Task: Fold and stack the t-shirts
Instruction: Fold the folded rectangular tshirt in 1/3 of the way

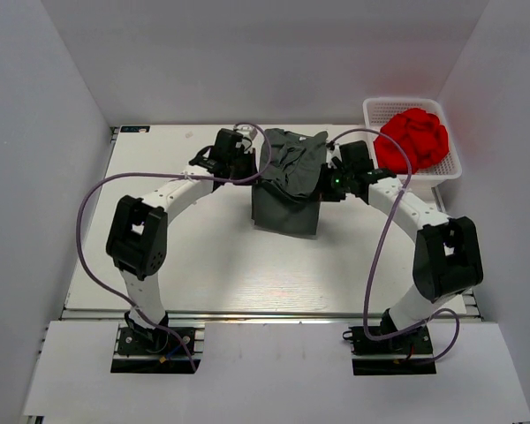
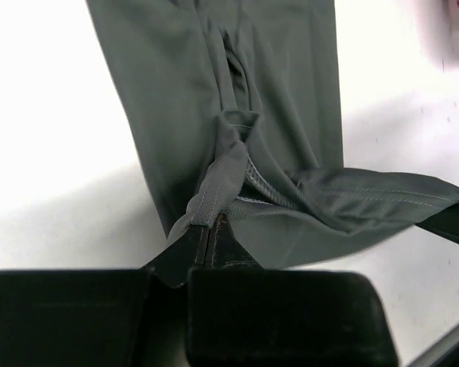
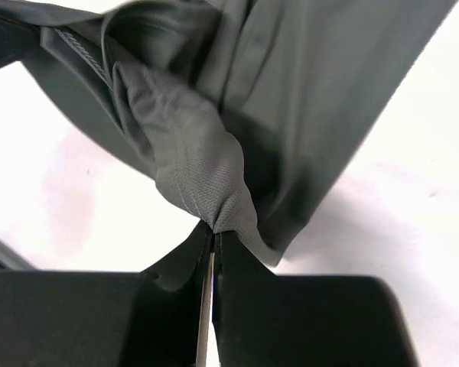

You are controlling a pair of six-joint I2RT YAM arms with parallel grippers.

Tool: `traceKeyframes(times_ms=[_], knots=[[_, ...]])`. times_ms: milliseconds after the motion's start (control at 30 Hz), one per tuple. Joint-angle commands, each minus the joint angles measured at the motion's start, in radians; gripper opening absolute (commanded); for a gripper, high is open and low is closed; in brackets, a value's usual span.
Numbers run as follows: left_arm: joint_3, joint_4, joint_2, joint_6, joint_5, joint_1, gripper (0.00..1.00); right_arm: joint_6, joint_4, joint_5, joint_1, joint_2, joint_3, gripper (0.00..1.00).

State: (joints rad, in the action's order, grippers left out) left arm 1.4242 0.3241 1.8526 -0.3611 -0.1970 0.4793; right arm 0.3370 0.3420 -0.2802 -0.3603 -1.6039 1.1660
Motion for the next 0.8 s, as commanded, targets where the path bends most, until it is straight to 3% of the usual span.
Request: traceKeyframes(times_ms=[0, 400, 733, 767], knots=[[0.099, 0.023, 0.038, 0.031, 0.011, -0.019, 0.00, -0.001, -0.018, 0.021, 0.034, -0.034, 0.075, 0.00], [0.304, 0.023, 0.221, 0.086, -0.065, -0.070, 0.00, -0.047, -0.028, -0.033, 0.112, -0.191, 0.208, 0.00], [0.407, -0.121, 0.358, 0.143, -0.198, -0.106, 0.00, -0.075, -0.089, -0.089, 0.155, -0.355, 0.337, 0.00], [0.394, -0.155, 0.370, 0.143, -0.209, -0.107, 0.07, -0.082, -0.116, -0.100, 0.159, -0.382, 0.345, 0.00]])
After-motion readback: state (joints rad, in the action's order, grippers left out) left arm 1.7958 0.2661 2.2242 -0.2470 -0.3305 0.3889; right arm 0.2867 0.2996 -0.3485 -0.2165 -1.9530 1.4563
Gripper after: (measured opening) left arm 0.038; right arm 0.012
